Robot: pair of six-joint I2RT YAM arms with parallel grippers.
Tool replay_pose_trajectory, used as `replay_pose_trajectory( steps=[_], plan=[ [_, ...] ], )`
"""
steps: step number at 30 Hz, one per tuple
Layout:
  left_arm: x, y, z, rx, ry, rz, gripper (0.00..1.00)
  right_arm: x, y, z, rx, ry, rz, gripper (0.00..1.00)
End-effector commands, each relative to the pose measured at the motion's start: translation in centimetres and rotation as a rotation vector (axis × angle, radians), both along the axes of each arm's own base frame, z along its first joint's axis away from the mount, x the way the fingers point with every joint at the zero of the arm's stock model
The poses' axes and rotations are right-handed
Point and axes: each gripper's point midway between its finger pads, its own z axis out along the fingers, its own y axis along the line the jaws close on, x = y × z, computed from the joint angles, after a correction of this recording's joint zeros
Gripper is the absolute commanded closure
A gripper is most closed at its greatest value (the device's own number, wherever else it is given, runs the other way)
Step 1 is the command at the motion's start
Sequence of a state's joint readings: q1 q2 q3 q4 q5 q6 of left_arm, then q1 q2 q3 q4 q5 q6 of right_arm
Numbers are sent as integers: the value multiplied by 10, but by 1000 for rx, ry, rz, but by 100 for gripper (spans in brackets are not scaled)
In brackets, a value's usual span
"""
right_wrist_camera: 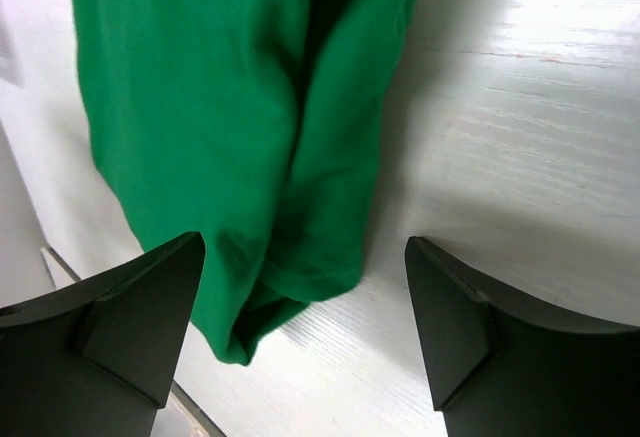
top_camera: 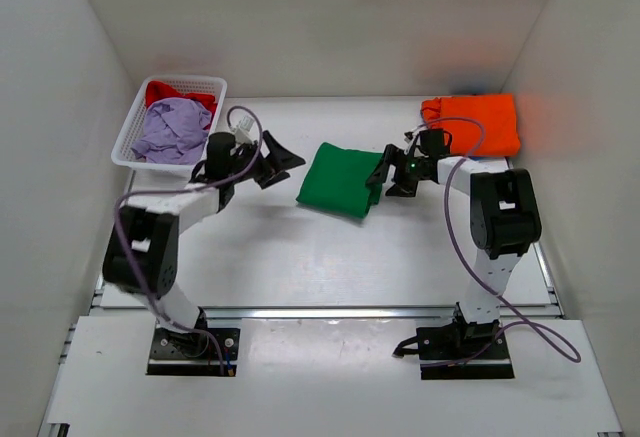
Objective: Fold and stack the t-shirts
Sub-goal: Fold the long partially folded tshirt into a neat square, then put the neatly folded tshirt into the corner of the board with the right arm
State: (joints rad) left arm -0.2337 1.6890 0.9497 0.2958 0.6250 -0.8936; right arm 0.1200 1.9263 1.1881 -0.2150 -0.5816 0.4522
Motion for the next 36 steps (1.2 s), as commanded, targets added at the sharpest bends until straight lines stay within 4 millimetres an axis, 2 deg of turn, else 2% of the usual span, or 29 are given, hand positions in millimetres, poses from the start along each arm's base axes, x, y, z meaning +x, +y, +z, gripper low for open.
replay_pose_trajectory(
  steps=[1, 3, 5, 7, 8, 9, 11, 12, 13, 14, 16, 17, 18, 20, 22, 23, 26, 31, 33, 34, 35, 36],
  plan=[
    [-33, 10, 27, 15, -117, -6, 2, 7, 16, 5, 66, -66, 6, 20],
    [-58, 19, 24, 22, -113, 1, 1, 5, 33, 8, 97, -65, 4, 17],
    [-72, 25, 23, 18, -103, 14, 2, 8, 46, 6, 73, -62, 13, 13],
    [-83, 32, 24, 20, -109, 36, 1, 10, 57, -6, 20, -1, 18, 12],
    [-86, 34, 22, 14, -98, 40, 2, 15, 69, -8, 9, -6, 39, 12],
    [-89, 39, 24, 10, -104, 60, 1, 6, 76, -14, -15, 32, 58, 12],
    [-94, 41, 27, 3, -103, 61, 1, 5, 87, -27, -25, 82, 87, 18],
    [-97, 42, 29, 2, -112, 58, 2, 2, 90, -25, -14, 94, 107, 45],
    [-97, 44, 32, 2, -116, 65, 2, -2, 89, -32, -23, 124, 116, 99],
    [-97, 46, 35, 0, -118, 72, 1, 0, 90, -31, -35, 118, 126, 100],
    [-98, 48, 40, 9, -140, 72, 1, 3, 63, -36, -171, 105, 138, 100],
    [-98, 49, 40, 12, -136, 80, 1, 12, 56, -30, -217, 69, 139, 100],
    [-99, 49, 40, 14, -138, 82, 1, 14, 37, -31, -316, 51, 162, 100],
    [-99, 47, 35, 19, -124, 78, 2, 32, 8, -15, -446, -29, 217, 100],
    [-100, 43, 30, 22, -124, 68, 1, 48, -23, 0, -486, -81, 208, 100],
    [-97, 42, 30, 17, -121, 68, 1, 54, -27, 12, -492, -131, 219, 100],
    [-95, 38, 24, 39, -113, 46, 1, 74, -69, 45, -499, -274, 180, 100],
    [-83, 39, 24, 57, -130, 61, 1, 95, -114, 112, -539, -451, 119, 100],
    [-82, 36, 20, 60, -126, 54, 1, 103, -136, 125, -560, -465, 94, 100],
    [-82, 35, 19, 56, -122, 56, 2, 114, -146, 143, -567, -519, 96, 100],
    [-81, 34, 17, 58, -121, 49, 1, 112, -157, 143, -572, -506, 101, 100],
    [-82, 32, 15, 59, -116, 47, 2, 120, -165, 154, -593, -524, 103, 100]
  ],
)
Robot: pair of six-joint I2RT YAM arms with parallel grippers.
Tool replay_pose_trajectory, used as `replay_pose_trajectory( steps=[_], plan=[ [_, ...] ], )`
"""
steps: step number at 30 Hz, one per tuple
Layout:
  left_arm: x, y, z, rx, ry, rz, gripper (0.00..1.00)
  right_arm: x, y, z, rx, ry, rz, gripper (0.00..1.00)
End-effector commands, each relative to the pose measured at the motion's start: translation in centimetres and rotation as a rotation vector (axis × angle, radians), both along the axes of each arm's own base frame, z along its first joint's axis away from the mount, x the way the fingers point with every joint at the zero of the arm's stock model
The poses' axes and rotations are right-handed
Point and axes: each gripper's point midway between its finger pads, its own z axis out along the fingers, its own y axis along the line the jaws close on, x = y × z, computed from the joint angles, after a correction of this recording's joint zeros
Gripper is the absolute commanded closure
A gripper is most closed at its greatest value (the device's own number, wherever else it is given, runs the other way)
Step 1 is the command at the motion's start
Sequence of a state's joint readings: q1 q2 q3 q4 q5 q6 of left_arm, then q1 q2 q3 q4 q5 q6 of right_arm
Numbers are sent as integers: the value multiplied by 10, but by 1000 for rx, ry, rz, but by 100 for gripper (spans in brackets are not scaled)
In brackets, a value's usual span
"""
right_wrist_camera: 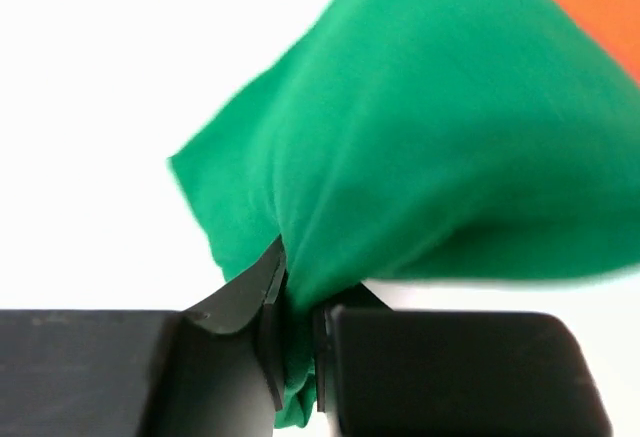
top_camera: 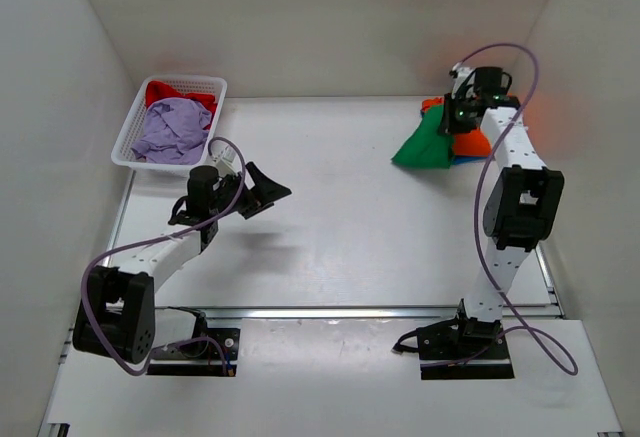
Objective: Fold and stack the t-shirts
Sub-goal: Put the neatly folded tshirt into the corner of the board with the right arm
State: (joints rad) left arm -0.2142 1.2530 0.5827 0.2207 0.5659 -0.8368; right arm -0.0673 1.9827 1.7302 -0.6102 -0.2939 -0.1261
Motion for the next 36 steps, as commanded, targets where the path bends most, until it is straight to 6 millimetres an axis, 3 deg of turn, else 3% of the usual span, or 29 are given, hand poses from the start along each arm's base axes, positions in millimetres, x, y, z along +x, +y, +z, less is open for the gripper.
replay_pose_trajectory(
  steps=[1, 6, 13, 15, 18, 23, 29, 36],
  plan=[
    [8, -6, 15, 2, -71, -15, 2, 29, -25, 66, -70, -173, 67, 100],
    [11, -2, 9, 18, -65, -8, 2, 47, -64, 83, -175, -188, 66, 100],
    [12, -1, 1, 41, -43, -10, 1, 67, -88, 111, -158, -307, 72, 100],
    [12, -3, 2, 37, -43, -19, 1, 68, -100, 106, -134, -303, 58, 100],
    [12, -5, 0, 39, -29, -17, 2, 69, -118, 82, -82, -246, 35, 100],
    [14, -5, -3, 45, -19, -15, 1, 70, -153, 52, -184, -175, -49, 99],
    [15, -6, -10, 62, 0, -21, 1, 74, -190, 52, -337, -180, -149, 100],
    [15, -15, -13, 75, 4, -35, 2, 84, -206, 55, -608, -205, -243, 100]
  ],
)
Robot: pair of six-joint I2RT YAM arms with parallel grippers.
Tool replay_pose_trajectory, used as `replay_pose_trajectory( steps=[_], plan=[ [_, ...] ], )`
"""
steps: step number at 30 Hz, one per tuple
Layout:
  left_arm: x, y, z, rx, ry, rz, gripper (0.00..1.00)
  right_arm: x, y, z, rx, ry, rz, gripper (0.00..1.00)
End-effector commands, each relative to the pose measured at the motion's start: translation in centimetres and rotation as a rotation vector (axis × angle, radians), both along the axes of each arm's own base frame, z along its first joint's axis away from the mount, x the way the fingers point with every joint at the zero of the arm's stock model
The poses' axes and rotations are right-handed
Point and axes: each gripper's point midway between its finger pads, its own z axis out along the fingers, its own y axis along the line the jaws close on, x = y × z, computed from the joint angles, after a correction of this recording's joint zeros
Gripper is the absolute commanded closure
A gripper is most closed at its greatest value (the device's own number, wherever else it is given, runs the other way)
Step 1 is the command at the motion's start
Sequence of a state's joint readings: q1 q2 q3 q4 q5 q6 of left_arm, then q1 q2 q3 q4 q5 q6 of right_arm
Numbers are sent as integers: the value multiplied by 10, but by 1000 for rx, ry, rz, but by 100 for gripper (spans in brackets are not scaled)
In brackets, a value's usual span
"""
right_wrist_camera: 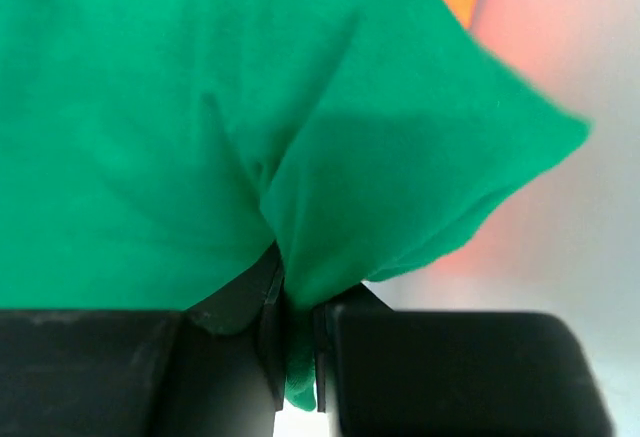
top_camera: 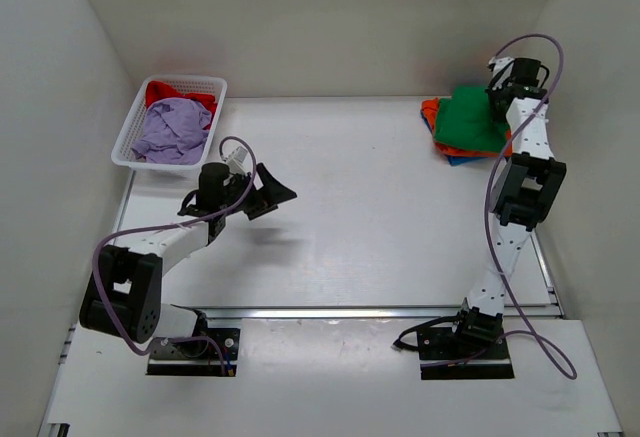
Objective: Fold and stack the t-shirts
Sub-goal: Put the neatly folded tshirt into the corner of the board with the right arm
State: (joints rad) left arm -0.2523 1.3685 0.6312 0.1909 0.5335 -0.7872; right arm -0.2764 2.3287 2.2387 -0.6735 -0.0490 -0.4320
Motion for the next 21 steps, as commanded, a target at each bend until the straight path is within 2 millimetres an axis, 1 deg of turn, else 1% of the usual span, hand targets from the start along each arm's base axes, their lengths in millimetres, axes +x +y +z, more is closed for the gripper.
replay_pose_trajectory(
  steps=[1, 2, 3, 4, 5, 6, 7, 8, 9, 10, 11, 12, 13, 14, 15, 16, 17, 18, 19, 20, 21],
  plan=[
    [6, -2, 11, 10, -43, -4, 2, 14, -20, 55, -257, -130, -89, 100],
    [7, -3, 12, 9, -46, -4, 1, 15, -21, 55, -296, -128, -101, 99],
    [6, -4, 13, 13, -55, -12, 2, 14, -30, 61, -347, -140, -157, 96],
    [3, -3, 7, 13, -32, -13, 2, 13, -26, 51, -368, -124, -168, 91],
    [5, -3, 10, 19, -39, -13, 1, 12, -29, 66, -429, -156, -236, 80],
    [4, 0, 12, 22, -47, -17, 1, 4, -42, 74, -513, -167, -316, 70],
    [3, 0, 11, 31, -42, -15, 1, -2, -40, 73, -550, -161, -336, 64],
    [1, 2, 12, 40, -41, -12, 1, -6, -38, 97, -613, -211, -383, 56],
    [-1, 4, 14, 43, -49, -10, 1, -9, -37, 99, -636, -222, -400, 51],
    [-2, 6, 17, 45, -57, -6, 1, -15, -35, 111, -641, -247, -416, 50],
    [-5, 7, 15, 49, -48, -8, 2, -21, -28, 124, -631, -274, -413, 49],
    [-9, 9, 16, 57, -51, -9, 1, -24, -24, 132, -614, -295, -411, 47],
    [-12, 10, 19, 59, -63, -12, 1, -32, -17, 145, -593, -323, -408, 46],
    [-15, 11, 18, 68, -60, -17, 1, -42, -5, 158, -582, -349, -392, 46],
    [-19, 12, 19, 73, -63, -20, 1, -43, 9, 164, -555, -381, -369, 44],
    [-23, 14, 24, 74, -81, -20, 1, -56, 23, 170, -515, -400, -335, 42],
    [-27, 13, 23, 79, -79, -34, 1, -70, 42, 173, -481, -413, -285, 40],
    [-34, 13, 25, 87, -81, -50, 1, -76, 57, 171, -433, -422, -259, 40],
    [-38, 16, 28, 99, -100, -52, 2, -92, 78, 166, -376, -410, -210, 38],
    [-41, 18, 29, 103, -96, -55, 1, -108, 96, 165, -339, -411, -175, 37],
    [-49, 19, 29, 114, -95, -73, 2, -124, 110, 165, -280, -407, -158, 36]
  ],
)
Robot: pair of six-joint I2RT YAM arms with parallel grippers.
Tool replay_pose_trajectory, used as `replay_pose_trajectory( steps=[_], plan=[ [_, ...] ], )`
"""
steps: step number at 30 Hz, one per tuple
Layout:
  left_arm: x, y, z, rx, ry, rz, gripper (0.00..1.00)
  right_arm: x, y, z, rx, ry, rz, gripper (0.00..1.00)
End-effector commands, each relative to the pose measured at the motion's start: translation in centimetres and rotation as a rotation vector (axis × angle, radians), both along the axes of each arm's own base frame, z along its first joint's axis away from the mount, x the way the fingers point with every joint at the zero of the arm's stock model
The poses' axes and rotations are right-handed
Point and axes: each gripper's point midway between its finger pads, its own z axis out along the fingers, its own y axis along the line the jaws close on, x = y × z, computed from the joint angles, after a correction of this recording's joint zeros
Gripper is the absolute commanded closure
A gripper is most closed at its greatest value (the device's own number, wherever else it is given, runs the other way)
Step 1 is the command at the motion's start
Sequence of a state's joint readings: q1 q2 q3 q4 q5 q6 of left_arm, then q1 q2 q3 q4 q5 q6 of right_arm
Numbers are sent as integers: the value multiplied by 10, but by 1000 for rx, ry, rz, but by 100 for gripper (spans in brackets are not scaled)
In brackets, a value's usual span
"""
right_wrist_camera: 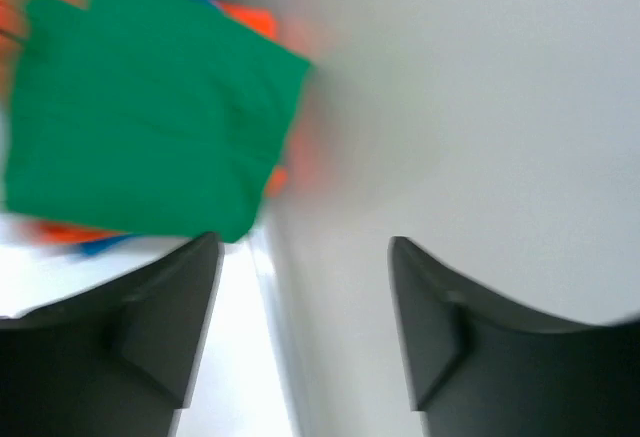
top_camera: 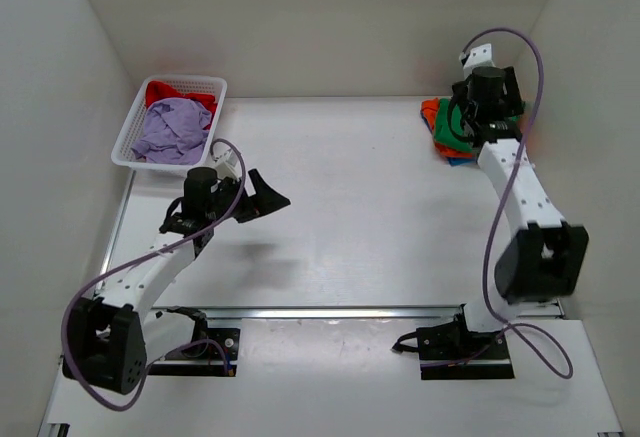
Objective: Fold and stack the t-shirts
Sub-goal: Put the neatly folded tshirt into the corner of the board with the right arm
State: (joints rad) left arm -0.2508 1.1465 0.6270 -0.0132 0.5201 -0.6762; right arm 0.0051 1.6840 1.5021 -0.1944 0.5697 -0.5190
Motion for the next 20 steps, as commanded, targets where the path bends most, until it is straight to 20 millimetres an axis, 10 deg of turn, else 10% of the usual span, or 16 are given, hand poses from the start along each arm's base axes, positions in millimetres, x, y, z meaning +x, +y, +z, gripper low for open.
replay_pose_trajectory(
  steps=[1, 9, 16, 20],
  plan=[
    [-23, 5, 4, 51, -30, -56, 1, -41, 59, 7, 202, -60, 125, 29],
    [-62, 14, 7, 134, -13, -104, 1, -169, 103, -75, 513, 119, 214, 1],
    [-80, 24, 13, 146, -81, -85, 1, -228, 99, -105, 599, 156, 207, 1],
    [-91, 31, -18, 220, 53, -99, 1, -252, 95, -127, 624, 190, 191, 1]
  ],
)
